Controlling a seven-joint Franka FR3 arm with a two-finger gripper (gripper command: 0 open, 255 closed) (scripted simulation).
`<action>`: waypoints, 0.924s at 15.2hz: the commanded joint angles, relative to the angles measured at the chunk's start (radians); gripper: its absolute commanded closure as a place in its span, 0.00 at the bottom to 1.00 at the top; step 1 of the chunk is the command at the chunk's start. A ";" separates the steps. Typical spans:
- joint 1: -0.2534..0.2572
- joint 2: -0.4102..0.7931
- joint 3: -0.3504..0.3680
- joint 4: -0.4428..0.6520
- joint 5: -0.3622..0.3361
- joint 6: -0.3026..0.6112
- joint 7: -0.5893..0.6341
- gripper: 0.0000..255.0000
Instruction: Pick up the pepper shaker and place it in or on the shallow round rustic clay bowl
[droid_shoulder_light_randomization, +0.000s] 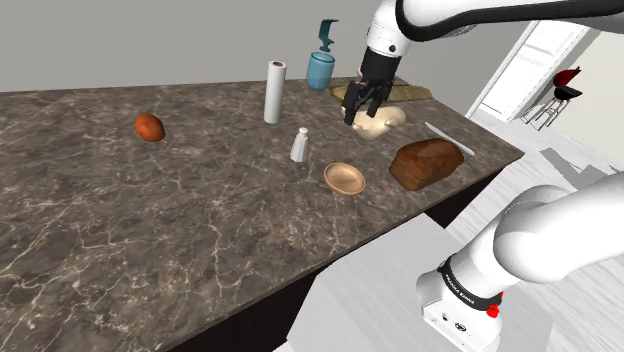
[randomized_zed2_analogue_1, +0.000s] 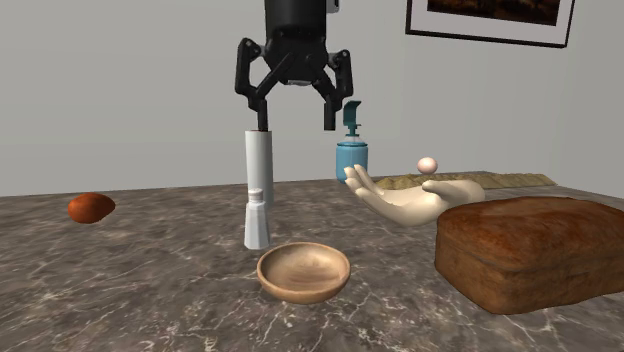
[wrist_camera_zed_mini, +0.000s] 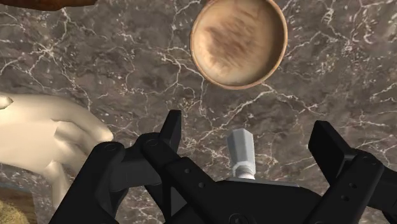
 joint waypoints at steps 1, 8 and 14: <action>-0.003 0.075 0.025 0.027 -0.016 0.056 0.044 0.00; -0.012 0.342 0.087 0.168 -0.120 0.190 0.205 0.00; 0.001 0.546 0.096 0.307 -0.226 0.249 0.326 0.00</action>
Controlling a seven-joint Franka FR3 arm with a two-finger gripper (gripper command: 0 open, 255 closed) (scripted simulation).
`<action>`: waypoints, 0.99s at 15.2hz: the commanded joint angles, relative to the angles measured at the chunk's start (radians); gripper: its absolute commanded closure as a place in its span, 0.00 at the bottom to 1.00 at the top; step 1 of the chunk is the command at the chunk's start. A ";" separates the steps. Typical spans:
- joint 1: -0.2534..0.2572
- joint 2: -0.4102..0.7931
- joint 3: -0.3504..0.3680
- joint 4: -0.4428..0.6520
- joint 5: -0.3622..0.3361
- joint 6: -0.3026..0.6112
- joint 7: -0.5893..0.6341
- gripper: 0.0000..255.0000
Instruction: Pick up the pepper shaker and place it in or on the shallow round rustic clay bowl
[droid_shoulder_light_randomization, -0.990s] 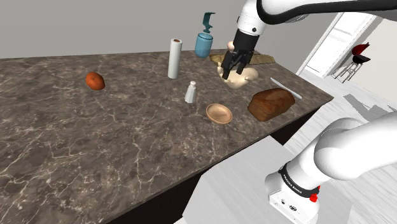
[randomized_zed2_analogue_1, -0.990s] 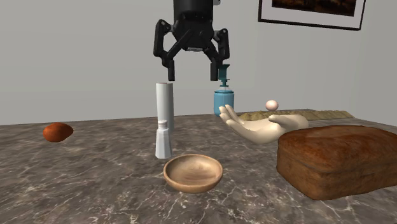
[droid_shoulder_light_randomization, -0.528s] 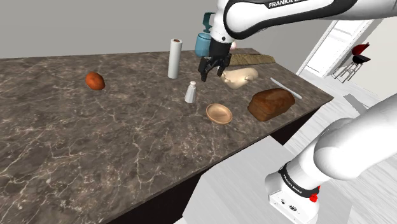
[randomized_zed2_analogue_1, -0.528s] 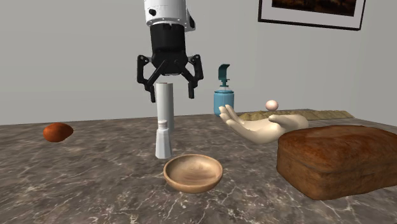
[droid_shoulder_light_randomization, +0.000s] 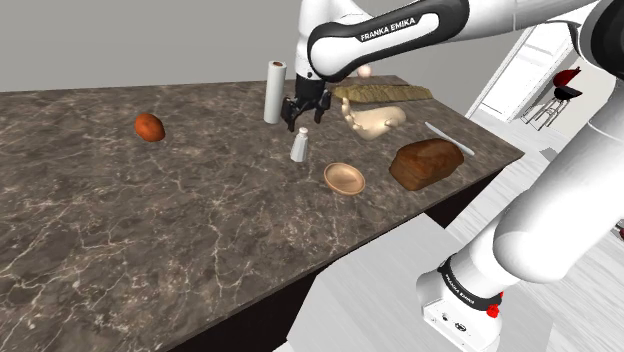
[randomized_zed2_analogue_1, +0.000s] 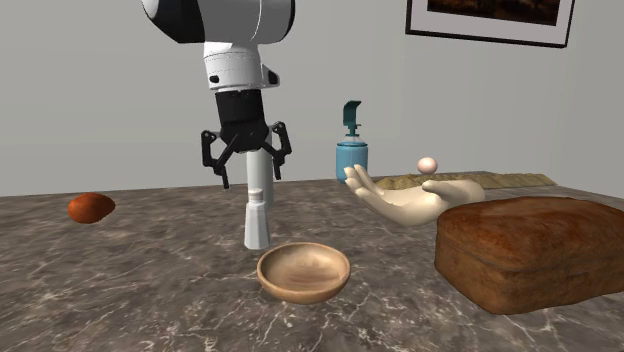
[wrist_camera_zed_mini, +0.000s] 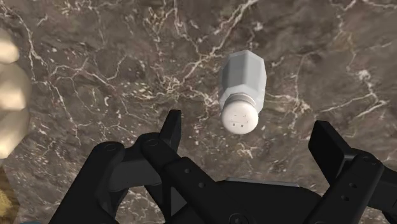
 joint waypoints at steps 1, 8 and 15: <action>0.002 0.032 -0.002 0.010 -0.016 0.022 0.015 0.00; -0.001 0.069 -0.009 -0.021 -0.034 0.088 0.026 0.00; -0.001 0.069 -0.009 -0.021 -0.034 0.088 0.026 0.00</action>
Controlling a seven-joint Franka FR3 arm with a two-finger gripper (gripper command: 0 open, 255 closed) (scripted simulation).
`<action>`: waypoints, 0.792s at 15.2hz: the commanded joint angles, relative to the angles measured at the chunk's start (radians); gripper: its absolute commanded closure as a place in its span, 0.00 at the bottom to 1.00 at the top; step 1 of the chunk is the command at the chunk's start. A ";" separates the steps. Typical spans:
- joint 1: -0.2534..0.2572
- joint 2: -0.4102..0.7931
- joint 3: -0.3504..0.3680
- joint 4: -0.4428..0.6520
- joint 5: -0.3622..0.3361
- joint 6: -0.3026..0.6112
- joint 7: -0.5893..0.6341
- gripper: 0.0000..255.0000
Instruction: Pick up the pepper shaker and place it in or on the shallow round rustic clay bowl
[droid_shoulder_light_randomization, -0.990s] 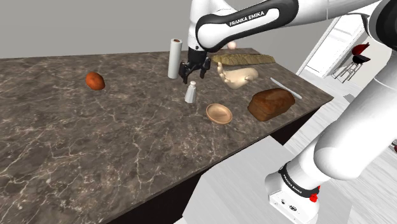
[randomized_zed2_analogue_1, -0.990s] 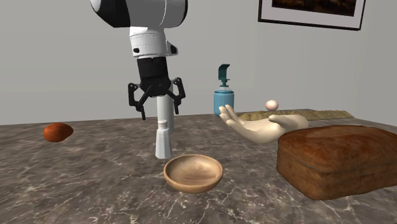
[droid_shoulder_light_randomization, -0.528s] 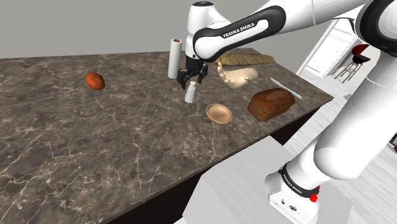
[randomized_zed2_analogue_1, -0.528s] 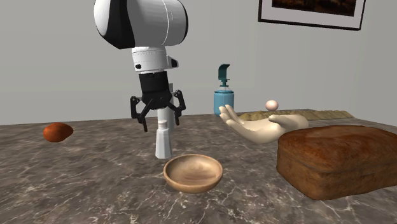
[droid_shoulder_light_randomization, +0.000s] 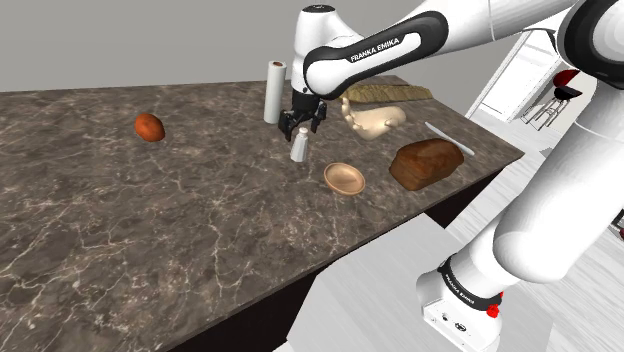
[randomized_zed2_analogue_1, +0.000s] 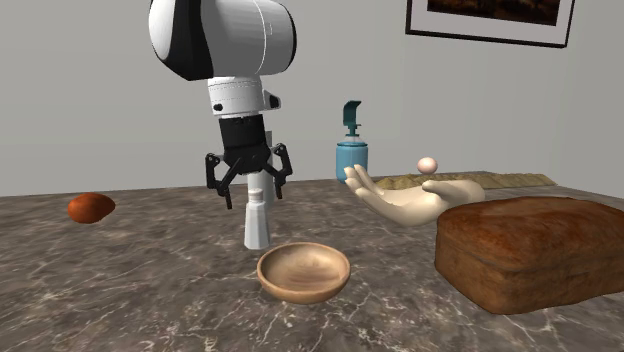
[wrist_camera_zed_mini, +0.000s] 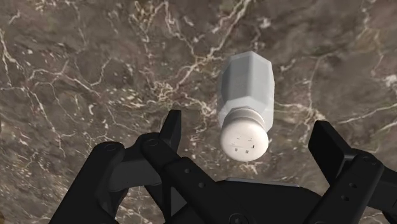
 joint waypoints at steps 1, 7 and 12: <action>0.000 0.000 0.000 0.000 0.000 0.000 0.000 1.00; 0.000 0.000 0.000 0.000 0.000 0.000 0.000 1.00; -0.001 -0.014 0.001 0.011 0.007 -0.024 -0.007 1.00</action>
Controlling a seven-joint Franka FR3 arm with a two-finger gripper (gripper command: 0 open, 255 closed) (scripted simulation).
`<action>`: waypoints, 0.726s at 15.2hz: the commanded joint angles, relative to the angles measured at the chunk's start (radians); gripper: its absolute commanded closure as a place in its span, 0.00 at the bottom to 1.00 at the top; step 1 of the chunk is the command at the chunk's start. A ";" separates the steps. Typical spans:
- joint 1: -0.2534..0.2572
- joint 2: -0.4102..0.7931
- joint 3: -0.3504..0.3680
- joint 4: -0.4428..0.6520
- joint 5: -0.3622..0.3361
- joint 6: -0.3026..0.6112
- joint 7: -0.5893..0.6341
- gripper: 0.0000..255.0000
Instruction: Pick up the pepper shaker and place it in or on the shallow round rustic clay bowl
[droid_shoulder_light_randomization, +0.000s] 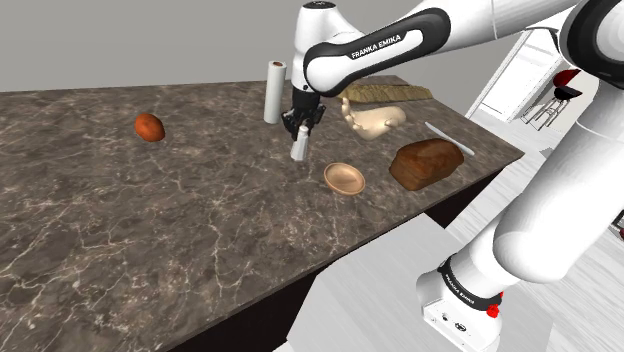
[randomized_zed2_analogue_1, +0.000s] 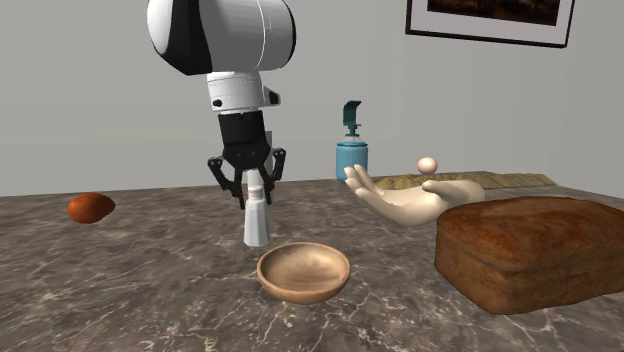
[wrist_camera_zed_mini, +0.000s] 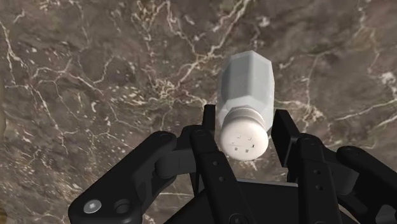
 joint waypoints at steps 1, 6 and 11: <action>-0.001 -0.012 0.001 0.009 0.006 -0.021 -0.006 1.00; -0.002 -0.043 0.003 0.041 0.021 -0.081 -0.022 1.00; -0.003 -0.069 0.005 0.078 0.033 -0.143 -0.035 1.00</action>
